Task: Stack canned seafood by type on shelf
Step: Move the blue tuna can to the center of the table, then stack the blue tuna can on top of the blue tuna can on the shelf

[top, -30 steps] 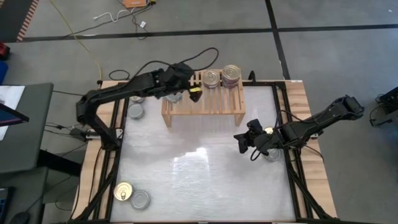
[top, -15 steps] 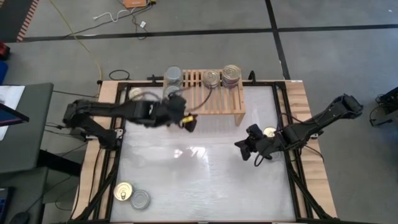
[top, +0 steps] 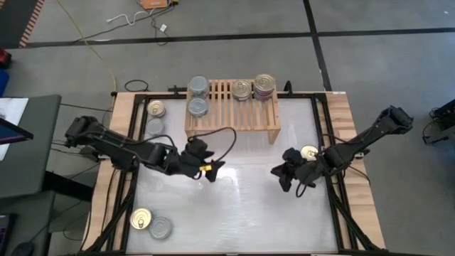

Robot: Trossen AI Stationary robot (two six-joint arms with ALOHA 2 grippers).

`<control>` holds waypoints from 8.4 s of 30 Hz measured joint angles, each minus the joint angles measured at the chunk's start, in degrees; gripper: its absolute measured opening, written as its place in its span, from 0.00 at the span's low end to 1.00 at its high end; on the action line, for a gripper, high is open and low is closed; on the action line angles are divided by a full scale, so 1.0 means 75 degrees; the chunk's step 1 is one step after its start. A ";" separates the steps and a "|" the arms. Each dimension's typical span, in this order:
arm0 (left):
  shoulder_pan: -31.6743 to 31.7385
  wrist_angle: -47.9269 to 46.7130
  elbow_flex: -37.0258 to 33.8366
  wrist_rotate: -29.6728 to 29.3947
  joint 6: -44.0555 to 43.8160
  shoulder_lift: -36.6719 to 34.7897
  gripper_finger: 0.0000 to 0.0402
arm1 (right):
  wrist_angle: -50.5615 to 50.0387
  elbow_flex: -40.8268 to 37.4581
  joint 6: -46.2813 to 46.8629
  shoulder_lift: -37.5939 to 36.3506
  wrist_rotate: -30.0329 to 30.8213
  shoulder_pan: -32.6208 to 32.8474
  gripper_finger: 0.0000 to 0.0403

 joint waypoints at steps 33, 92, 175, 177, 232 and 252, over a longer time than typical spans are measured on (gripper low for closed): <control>0.0003 0.2083 -0.0483 0.0599 0.0232 0.1772 0.75 | -0.0580 0.0350 0.0224 0.0485 -0.0929 0.0238 0.40; -0.0003 0.4029 -0.3754 0.1320 -0.0026 -0.1001 0.75 | -0.5456 -0.0034 0.2247 0.1623 -0.1964 -0.2320 0.34; -0.0003 0.3977 -0.3751 0.1558 -0.0302 -0.0998 0.75 | 0.0526 0.0291 0.2082 0.2014 -0.2197 -0.1318 0.27; -0.0003 0.3980 -0.3751 0.1602 -0.0415 -0.0998 0.75 | 0.0370 0.0291 0.2554 0.2014 -0.2201 -0.1257 0.27; -0.0409 0.2650 -0.2381 0.0988 -0.0287 -0.0779 0.75 | -0.2120 0.0668 0.4669 0.1220 0.0033 0.1201 0.24; -0.0358 0.2572 -0.0750 0.1405 -0.0905 0.1603 0.75 | 0.1370 -0.0379 0.3964 0.1764 0.1361 0.1476 0.24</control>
